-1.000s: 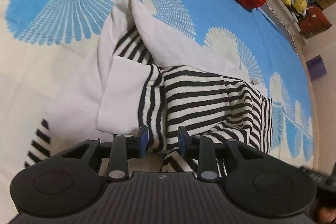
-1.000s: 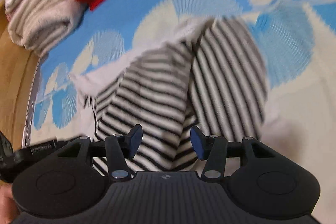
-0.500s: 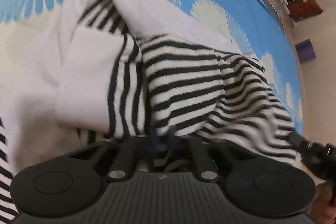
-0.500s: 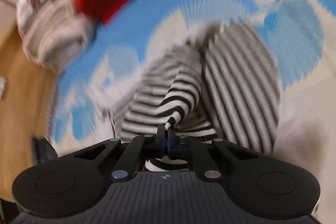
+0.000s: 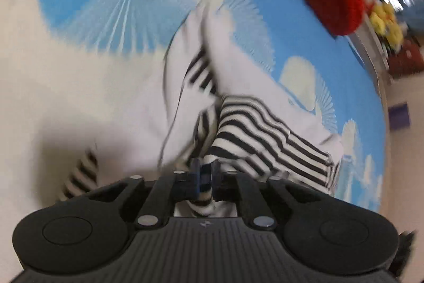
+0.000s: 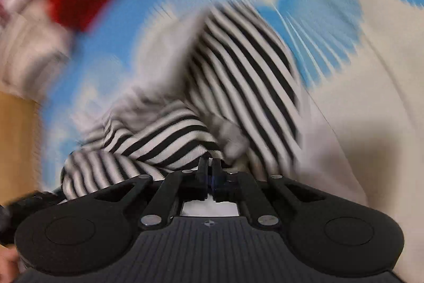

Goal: Fold small clothes

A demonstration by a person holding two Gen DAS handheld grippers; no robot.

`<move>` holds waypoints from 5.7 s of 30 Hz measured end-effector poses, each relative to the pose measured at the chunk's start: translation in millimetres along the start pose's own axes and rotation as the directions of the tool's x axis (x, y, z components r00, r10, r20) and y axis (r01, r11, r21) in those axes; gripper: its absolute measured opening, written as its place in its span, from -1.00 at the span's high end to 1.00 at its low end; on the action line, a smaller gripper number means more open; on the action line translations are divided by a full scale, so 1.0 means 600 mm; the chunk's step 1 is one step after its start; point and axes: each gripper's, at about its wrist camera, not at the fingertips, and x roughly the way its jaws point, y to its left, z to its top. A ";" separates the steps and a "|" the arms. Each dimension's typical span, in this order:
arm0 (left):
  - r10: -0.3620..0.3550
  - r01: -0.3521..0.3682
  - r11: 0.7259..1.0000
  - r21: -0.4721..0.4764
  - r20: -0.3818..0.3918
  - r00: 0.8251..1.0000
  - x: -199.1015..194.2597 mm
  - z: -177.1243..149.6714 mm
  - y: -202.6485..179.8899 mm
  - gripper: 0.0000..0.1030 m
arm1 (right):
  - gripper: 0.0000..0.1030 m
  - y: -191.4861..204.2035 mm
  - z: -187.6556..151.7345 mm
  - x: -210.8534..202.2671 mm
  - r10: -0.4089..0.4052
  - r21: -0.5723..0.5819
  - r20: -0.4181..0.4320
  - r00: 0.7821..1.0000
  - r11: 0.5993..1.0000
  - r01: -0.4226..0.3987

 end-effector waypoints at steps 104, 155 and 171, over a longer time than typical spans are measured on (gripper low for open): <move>0.103 -0.176 0.937 0.303 0.243 0.965 -0.223 -0.430 0.134 -0.53 | 0.19 -0.149 -0.401 -0.261 -0.158 -0.019 0.329 0.931 0.985 0.173; 0.239 -0.287 0.914 0.286 0.191 0.952 -0.127 -0.420 0.159 0.53 | 0.70 -0.165 -0.399 -0.163 -0.242 -0.010 0.222 0.944 0.968 0.251; 0.246 -0.307 0.878 0.367 0.204 0.947 -0.117 -0.429 0.146 0.68 | 0.78 -0.156 -0.403 -0.160 -0.256 -0.062 0.224 0.940 0.959 0.276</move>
